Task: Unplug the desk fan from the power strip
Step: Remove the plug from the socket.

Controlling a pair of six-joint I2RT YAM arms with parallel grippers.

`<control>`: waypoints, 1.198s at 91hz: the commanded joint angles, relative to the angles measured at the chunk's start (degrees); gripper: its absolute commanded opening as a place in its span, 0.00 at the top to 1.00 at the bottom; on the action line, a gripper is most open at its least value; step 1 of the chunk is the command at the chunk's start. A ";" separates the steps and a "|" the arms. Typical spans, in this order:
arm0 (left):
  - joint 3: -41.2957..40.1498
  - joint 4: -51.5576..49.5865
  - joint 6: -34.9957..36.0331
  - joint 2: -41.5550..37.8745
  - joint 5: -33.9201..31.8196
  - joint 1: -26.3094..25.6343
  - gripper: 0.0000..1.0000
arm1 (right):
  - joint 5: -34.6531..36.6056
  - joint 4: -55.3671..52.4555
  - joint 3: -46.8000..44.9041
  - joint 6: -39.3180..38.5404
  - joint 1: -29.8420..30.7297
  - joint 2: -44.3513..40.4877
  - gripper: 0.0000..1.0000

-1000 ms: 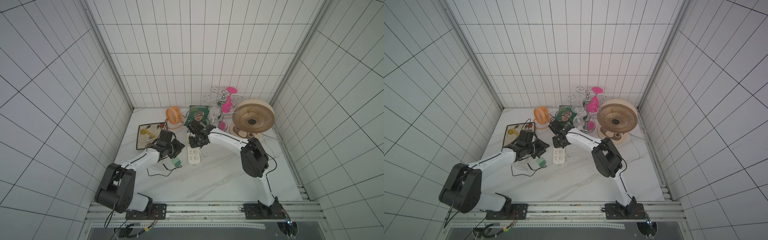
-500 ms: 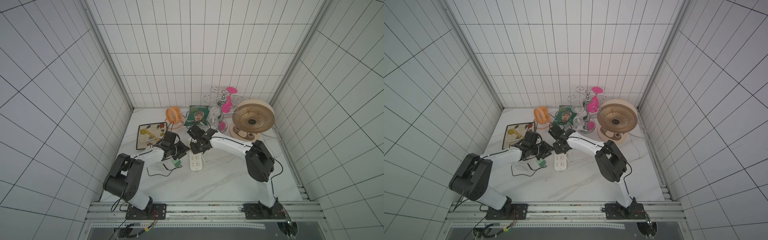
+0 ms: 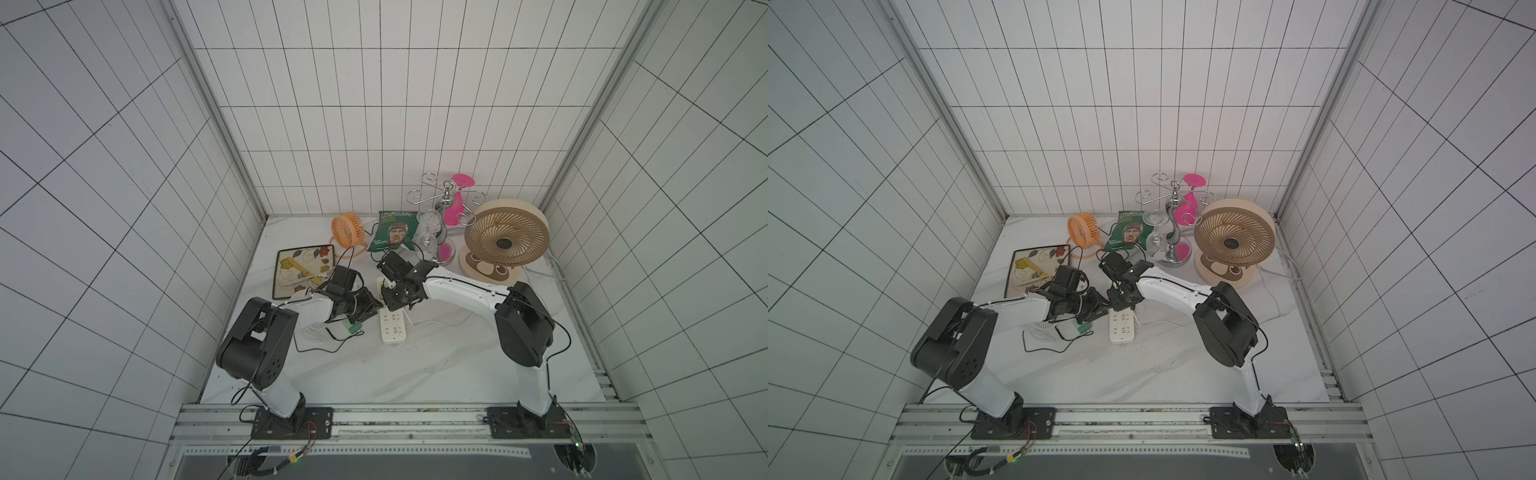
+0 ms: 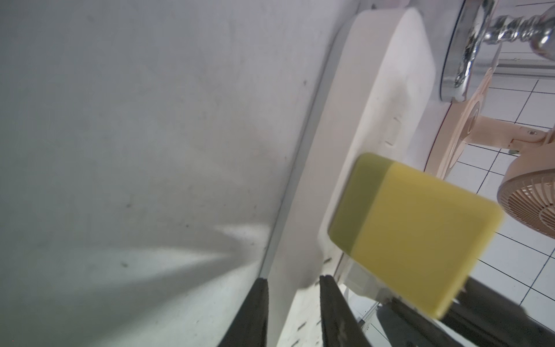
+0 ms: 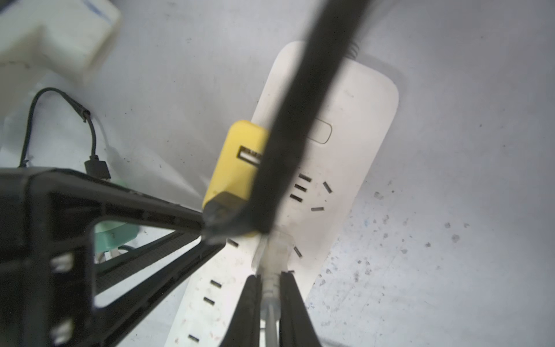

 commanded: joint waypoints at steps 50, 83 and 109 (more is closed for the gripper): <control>1.53 -8.54 5.21 4.88 -5.07 -1.00 0.74 | 0.13 3.22 -1.10 -7.42 2.42 -4.80 1.00; 1.92 -12.58 2.75 7.31 -11.25 -1.95 0.70 | 0.86 7.02 -1.03 1.50 2.55 -6.72 1.00; 1.45 -14.34 2.04 8.94 -14.85 -2.14 0.71 | 4.26 7.45 -1.03 3.27 2.50 -9.31 1.00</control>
